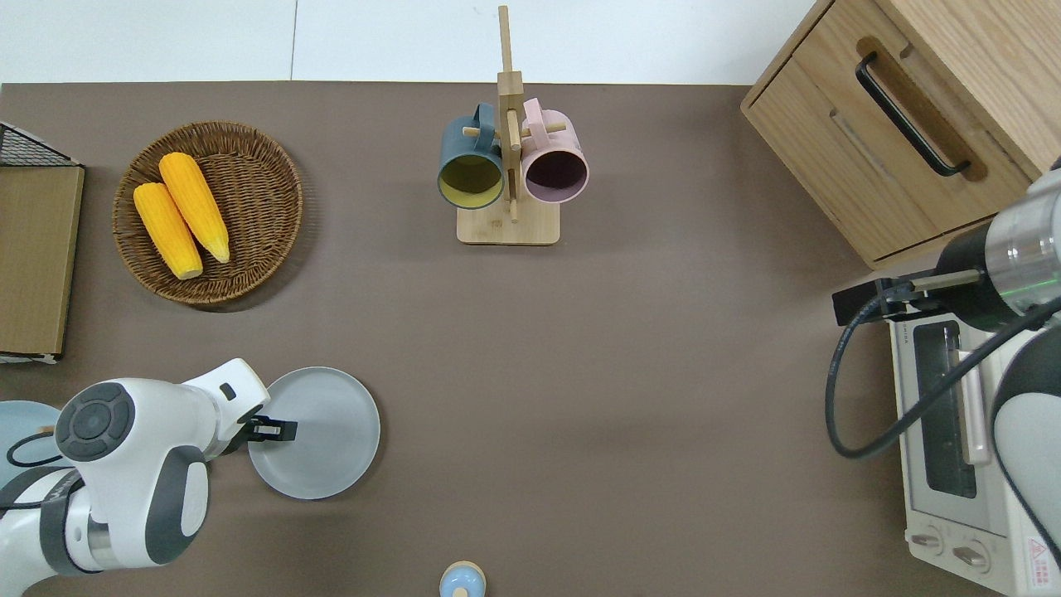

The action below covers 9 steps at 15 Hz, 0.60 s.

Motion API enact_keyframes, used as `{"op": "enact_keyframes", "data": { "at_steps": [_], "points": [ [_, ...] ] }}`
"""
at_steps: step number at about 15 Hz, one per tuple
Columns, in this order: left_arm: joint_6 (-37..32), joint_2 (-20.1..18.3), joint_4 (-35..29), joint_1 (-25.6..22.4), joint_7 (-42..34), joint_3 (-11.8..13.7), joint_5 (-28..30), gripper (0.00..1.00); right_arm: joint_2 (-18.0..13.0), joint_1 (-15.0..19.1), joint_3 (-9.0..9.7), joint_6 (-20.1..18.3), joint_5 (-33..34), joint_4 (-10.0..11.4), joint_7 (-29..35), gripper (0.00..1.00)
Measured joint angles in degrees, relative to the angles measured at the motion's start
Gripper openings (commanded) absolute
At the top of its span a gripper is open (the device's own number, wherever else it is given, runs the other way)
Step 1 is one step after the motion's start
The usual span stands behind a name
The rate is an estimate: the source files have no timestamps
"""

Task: Pick gray plate from table and place it on lower plate rack with left arm
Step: 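Lower the left gripper and close it on the gray plate's rim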

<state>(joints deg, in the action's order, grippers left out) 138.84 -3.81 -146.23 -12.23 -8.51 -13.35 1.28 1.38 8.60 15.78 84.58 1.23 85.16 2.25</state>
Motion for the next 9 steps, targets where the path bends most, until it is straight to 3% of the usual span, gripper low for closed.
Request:
{"op": "enact_keyframes", "data": {
  "at_steps": [9],
  "points": [
    [-3.34,-0.07,1.09,0.69,-0.73,-0.13,0.0,0.0,0.0,0.0,0.0,0.0,0.0,0.0,0.0,0.983]
  ]
}}
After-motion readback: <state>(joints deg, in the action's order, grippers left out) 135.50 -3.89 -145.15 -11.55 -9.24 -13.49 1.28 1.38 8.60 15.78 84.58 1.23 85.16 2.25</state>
